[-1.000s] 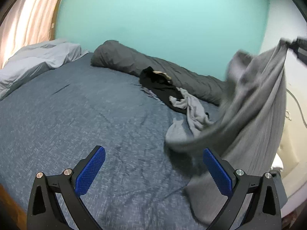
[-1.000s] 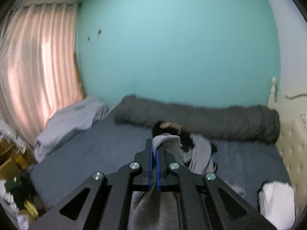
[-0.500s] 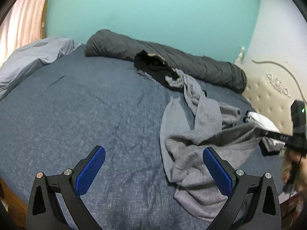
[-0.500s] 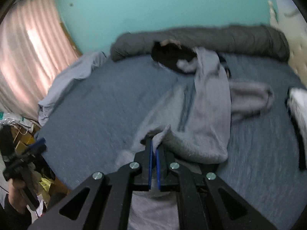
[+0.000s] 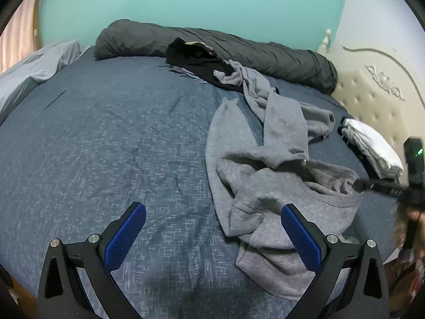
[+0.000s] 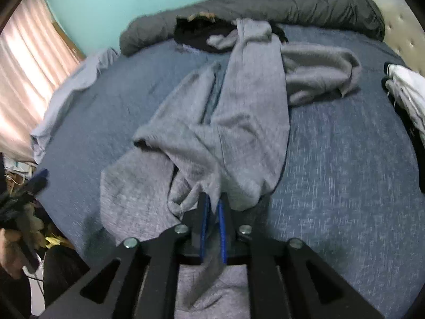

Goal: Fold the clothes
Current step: 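Lay the grey sweatshirt flat on the bed with the right tool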

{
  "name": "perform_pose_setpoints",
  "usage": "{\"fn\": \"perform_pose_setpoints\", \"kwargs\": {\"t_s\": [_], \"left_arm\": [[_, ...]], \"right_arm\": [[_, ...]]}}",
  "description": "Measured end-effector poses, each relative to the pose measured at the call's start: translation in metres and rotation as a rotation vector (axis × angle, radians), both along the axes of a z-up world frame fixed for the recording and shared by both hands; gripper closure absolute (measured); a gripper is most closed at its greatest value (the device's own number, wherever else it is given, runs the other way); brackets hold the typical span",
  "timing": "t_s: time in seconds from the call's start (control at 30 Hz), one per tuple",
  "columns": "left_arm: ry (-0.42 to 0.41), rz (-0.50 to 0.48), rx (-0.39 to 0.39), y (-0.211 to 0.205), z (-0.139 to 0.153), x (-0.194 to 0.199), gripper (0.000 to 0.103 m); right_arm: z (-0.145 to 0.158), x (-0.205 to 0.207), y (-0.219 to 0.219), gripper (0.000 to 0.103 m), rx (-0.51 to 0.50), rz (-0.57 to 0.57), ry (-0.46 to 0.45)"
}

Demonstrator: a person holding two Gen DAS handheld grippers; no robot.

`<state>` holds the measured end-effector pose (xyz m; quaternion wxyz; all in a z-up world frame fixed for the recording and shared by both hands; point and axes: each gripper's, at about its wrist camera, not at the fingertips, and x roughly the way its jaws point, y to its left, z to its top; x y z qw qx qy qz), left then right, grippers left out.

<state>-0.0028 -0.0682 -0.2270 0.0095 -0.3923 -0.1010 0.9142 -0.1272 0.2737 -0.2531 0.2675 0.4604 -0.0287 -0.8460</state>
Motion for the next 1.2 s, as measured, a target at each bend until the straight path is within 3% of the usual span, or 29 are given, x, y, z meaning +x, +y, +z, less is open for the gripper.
{"fn": "perform_pose_setpoints", "kwargs": {"t_s": [0.07, 0.13, 0.17, 0.37, 0.63, 0.67, 0.73, 0.8, 0.83, 1.0, 1.2], "left_arm": [[-0.007, -0.004, -0.002, 0.003, -0.003, -0.004, 0.000], [-0.010, -0.015, -0.001, 0.007, -0.005, -0.008, 0.000], [-0.012, -0.022, 0.002, 0.009, -0.006, -0.010, 0.000], [-0.003, -0.039, -0.018, 0.019, -0.006, -0.011, 0.000], [0.007, -0.018, -0.011, 0.005, -0.004, -0.006, 0.000], [0.008, -0.015, -0.009, 0.002, -0.004, -0.006, 0.000], [0.007, -0.011, -0.004, -0.003, -0.005, -0.006, 0.000], [-0.002, -0.012, 0.006, -0.007, -0.009, -0.008, 0.000], [-0.008, -0.013, 0.007, -0.008, -0.011, -0.009, 0.000], [-0.027, -0.030, 0.011, -0.005, -0.020, -0.016, 0.000], [-0.030, -0.076, 0.089, 0.016, -0.018, -0.028, 0.000]], "right_arm": [[0.002, 0.000, 0.005, 0.078, -0.011, 0.006, 0.014], [0.005, 0.000, 0.007, 0.056, -0.019, 0.014, 0.028], [0.010, -0.001, 0.001, 0.054, -0.011, 0.031, 0.038], [0.012, -0.016, -0.062, 0.054, 0.144, 0.182, 0.064], [-0.027, -0.034, -0.127, 0.054, 0.376, 0.314, 0.046], [-0.034, -0.037, -0.130, 0.056, 0.398, 0.318, 0.034], [-0.039, -0.044, -0.130, 0.080, 0.407, 0.300, 0.028], [-0.040, -0.050, -0.127, 0.096, 0.400, 0.270, 0.030], [-0.040, -0.053, -0.125, 0.099, 0.396, 0.253, 0.034], [-0.012, -0.072, -0.092, 0.100, 0.353, 0.133, 0.073], [0.021, -0.083, -0.046, 0.100, 0.328, 0.059, 0.072]]}}
